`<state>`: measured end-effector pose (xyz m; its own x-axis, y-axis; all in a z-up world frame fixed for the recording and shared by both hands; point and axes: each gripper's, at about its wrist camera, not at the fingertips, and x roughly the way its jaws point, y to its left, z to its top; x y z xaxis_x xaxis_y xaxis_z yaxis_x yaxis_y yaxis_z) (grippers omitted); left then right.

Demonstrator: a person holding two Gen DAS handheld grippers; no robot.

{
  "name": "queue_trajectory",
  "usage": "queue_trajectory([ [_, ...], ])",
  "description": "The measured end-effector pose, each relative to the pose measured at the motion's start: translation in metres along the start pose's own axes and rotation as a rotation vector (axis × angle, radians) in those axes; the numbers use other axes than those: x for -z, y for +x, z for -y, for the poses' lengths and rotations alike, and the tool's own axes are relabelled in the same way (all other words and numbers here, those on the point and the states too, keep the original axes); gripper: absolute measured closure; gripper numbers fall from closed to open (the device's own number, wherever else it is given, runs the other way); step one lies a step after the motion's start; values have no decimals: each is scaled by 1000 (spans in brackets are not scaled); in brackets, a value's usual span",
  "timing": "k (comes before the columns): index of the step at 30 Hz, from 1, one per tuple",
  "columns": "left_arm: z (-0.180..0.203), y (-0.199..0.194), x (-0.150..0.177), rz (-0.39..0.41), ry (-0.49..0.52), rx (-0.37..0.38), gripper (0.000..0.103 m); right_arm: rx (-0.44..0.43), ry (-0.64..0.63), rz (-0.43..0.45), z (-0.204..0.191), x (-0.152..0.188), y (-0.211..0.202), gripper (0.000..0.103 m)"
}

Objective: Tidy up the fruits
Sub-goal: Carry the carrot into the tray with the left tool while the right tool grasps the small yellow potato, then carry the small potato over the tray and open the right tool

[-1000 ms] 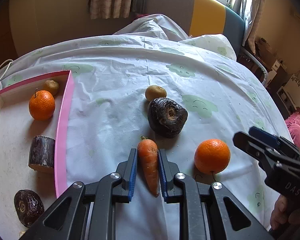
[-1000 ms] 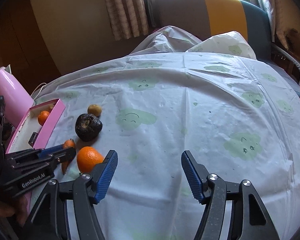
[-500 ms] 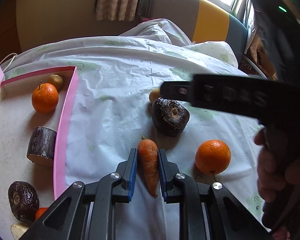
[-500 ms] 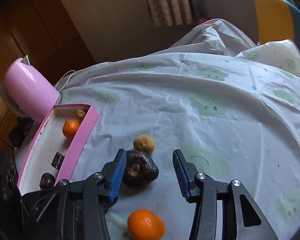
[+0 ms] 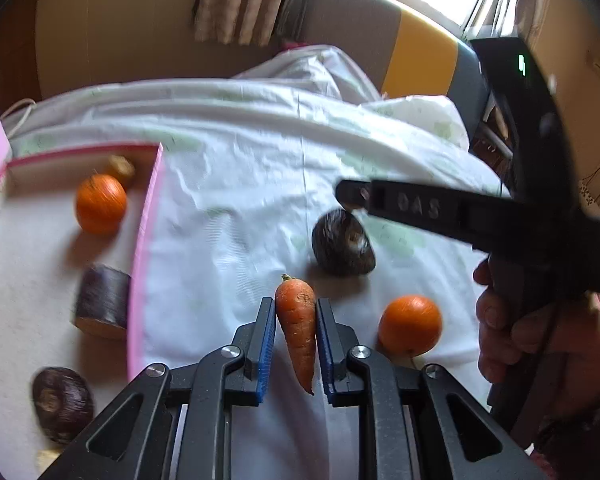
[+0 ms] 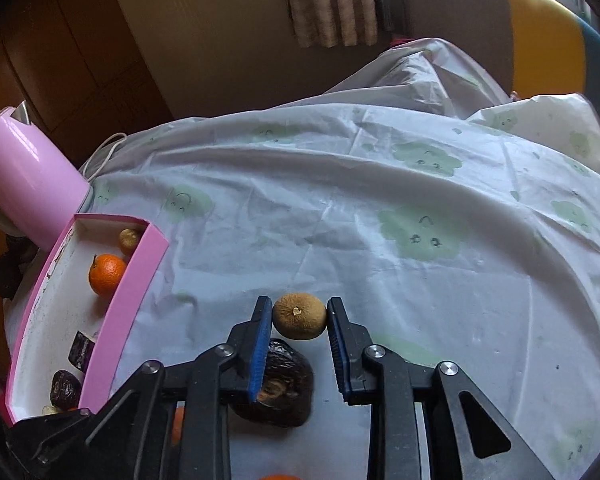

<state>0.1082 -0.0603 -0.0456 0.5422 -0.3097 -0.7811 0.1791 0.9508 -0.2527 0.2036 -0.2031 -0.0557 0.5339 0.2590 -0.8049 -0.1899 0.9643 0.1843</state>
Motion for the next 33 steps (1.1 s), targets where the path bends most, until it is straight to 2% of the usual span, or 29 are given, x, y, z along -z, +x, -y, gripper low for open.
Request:
queue_trajectory([
  [2,-7,-17,-6,38,-20,8,83,11,31,18,10,2,-8,75],
  [4,-20,-31,-11,64,-46,-21,83,17,44,30,15,3,-16,75],
  [8,-59,-49,-18,100,-116,-146,83,15,46,53,15,11,-32,75],
  [13,-102,-56,-13,75,-170,-318,83,18,20,65,4,22,-42,75],
  [16,-116,-59,-6,68,-198,-340,82,13,13,63,-2,29,-44,75],
  [21,-119,-67,2,73,-214,-350,73,8,-18,65,-18,40,-49,75],
  [33,-109,-90,20,105,-189,-309,72,-71,-129,63,-79,53,-58,75],
])
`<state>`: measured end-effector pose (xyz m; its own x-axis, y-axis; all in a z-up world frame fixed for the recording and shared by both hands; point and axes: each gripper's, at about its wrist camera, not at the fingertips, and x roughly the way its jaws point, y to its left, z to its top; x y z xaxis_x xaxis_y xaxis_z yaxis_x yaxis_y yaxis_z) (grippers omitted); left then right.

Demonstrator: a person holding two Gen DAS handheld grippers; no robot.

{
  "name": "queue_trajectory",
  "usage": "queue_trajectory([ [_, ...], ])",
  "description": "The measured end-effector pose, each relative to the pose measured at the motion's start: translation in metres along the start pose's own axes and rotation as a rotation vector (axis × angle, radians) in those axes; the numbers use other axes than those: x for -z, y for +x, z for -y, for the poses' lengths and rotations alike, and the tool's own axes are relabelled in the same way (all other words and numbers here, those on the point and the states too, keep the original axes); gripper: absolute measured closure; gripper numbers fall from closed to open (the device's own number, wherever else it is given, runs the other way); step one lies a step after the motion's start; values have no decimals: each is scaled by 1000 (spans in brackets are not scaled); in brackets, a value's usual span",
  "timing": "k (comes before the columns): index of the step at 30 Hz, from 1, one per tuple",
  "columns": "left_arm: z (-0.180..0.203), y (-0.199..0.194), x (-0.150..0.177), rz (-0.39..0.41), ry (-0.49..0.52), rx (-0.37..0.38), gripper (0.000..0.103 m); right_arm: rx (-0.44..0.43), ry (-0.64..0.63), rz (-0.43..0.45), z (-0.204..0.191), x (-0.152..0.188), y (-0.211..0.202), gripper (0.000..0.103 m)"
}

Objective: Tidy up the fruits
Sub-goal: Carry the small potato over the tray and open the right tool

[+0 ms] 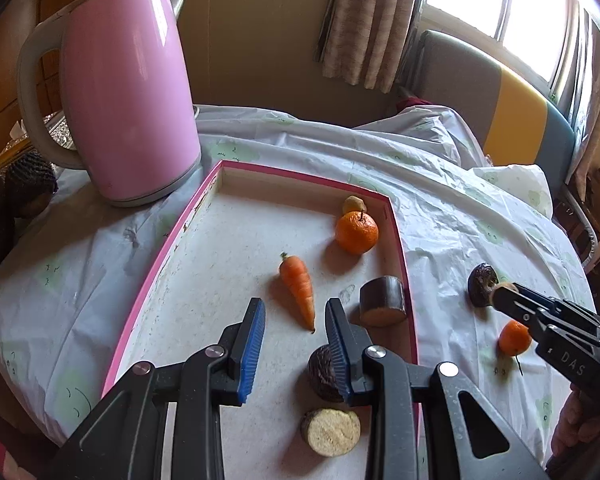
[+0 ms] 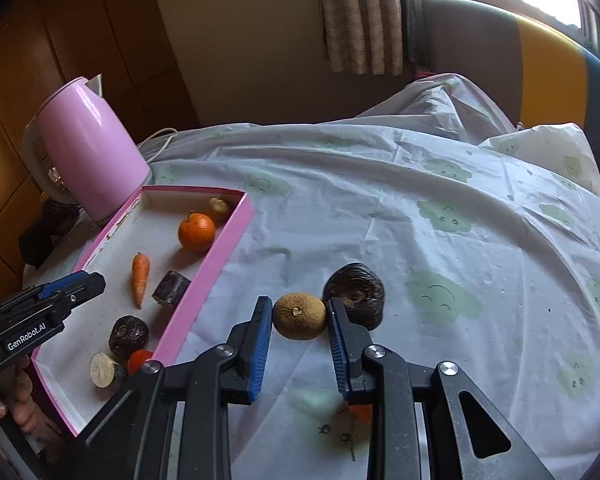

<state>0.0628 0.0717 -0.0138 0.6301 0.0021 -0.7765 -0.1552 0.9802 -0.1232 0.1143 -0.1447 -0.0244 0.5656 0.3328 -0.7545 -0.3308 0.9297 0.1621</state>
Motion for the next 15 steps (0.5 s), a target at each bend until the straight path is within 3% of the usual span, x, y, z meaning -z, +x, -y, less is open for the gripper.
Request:
queue_trajectory([
  [15,-31,-9,16,5,-50,-10,72,-141,-129,-29,-92,-7,22,75],
])
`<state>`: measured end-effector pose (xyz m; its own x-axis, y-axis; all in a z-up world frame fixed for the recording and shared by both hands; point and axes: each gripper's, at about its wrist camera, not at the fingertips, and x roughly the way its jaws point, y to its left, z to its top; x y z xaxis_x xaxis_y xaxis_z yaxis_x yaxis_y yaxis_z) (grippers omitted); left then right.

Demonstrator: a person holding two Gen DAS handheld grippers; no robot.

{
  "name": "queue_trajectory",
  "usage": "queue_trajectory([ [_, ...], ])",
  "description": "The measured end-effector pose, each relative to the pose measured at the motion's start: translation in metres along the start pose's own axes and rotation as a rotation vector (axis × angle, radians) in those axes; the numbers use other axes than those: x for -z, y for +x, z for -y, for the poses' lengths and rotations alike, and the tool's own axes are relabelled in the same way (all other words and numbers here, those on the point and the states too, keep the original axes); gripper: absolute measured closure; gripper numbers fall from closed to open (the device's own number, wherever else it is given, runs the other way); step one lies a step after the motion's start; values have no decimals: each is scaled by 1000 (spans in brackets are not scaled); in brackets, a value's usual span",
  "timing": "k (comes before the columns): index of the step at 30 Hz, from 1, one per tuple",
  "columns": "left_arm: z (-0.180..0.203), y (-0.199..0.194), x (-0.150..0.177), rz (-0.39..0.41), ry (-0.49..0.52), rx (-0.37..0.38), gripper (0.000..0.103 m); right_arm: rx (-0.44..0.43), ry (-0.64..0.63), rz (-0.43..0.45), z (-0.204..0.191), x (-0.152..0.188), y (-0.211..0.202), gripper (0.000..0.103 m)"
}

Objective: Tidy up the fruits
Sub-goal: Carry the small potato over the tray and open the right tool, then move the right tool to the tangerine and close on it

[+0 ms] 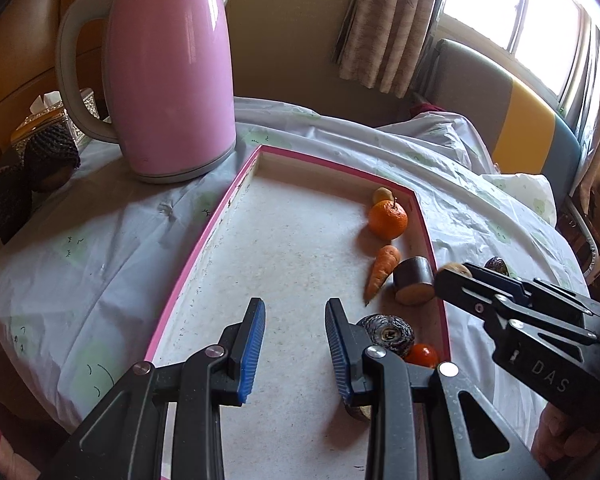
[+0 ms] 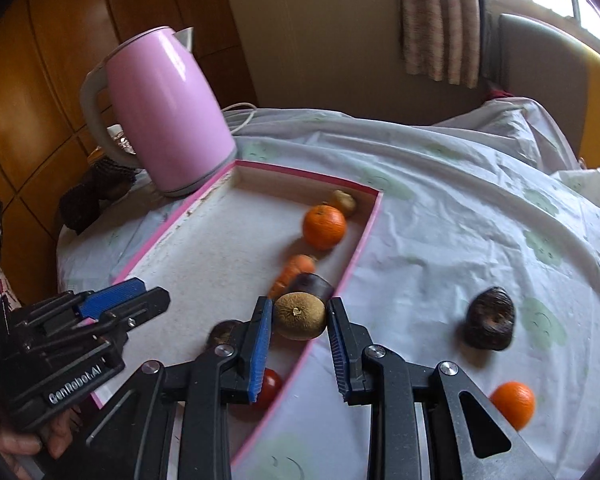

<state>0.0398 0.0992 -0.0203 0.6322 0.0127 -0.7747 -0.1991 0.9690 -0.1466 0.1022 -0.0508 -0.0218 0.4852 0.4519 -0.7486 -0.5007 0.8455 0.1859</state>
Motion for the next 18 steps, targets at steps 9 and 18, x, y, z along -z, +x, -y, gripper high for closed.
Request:
queue_trajectory([
  [9,1,-8,1,24,6,1,72,3,1,17,-11,5,-6,48],
  [18,15,-14,5,33,50,17,72,153,69,57,23,39,-43,31],
])
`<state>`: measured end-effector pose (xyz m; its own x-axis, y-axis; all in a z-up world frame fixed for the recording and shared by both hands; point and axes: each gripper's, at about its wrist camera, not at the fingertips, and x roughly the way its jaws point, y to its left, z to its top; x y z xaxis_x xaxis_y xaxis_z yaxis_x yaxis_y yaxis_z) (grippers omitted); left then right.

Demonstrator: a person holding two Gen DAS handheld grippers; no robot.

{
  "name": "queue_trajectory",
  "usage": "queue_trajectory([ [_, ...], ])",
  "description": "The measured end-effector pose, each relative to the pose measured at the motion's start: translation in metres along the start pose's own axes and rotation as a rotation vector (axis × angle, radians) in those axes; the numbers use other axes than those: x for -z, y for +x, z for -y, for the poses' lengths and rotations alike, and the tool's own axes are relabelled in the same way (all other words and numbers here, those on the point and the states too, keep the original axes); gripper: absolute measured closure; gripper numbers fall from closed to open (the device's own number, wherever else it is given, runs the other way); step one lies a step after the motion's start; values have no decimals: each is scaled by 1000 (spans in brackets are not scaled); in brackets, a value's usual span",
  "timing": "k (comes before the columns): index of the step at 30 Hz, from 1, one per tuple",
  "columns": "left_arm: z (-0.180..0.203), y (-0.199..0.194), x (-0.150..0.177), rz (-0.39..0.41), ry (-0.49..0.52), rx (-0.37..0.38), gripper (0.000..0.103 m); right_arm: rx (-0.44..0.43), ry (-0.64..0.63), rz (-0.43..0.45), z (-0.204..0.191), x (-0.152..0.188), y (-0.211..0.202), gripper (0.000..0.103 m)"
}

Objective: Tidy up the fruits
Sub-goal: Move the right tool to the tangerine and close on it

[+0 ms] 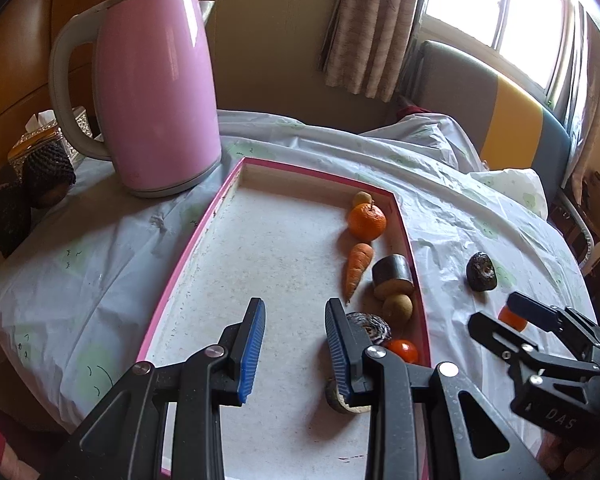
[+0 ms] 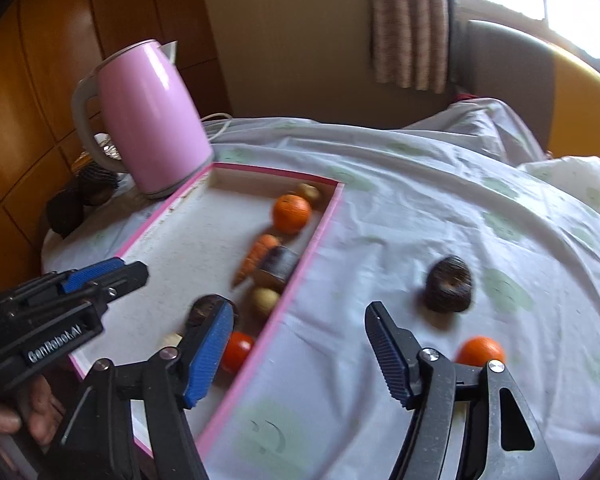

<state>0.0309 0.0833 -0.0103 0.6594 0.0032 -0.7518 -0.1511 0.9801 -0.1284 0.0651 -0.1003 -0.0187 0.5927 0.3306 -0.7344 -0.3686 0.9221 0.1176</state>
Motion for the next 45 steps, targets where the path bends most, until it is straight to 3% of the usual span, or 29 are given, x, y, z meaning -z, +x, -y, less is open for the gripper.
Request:
queue_trajectory([
  [9,20,-2,4,-6,58,21,72,148,105,29,57,25,-28,20],
  [16,40,-3,10,-16,120,37,72,216,171,25,91,43,-34,18],
  [27,66,-4,19,-28,195,61,72,315,192,91,99,57,-45,13],
  [38,75,-4,24,-34,224,67,72,260,240,83,108,63,-49,13],
  [45,81,-4,26,-37,243,74,72,261,254,40,112,70,-43,29],
])
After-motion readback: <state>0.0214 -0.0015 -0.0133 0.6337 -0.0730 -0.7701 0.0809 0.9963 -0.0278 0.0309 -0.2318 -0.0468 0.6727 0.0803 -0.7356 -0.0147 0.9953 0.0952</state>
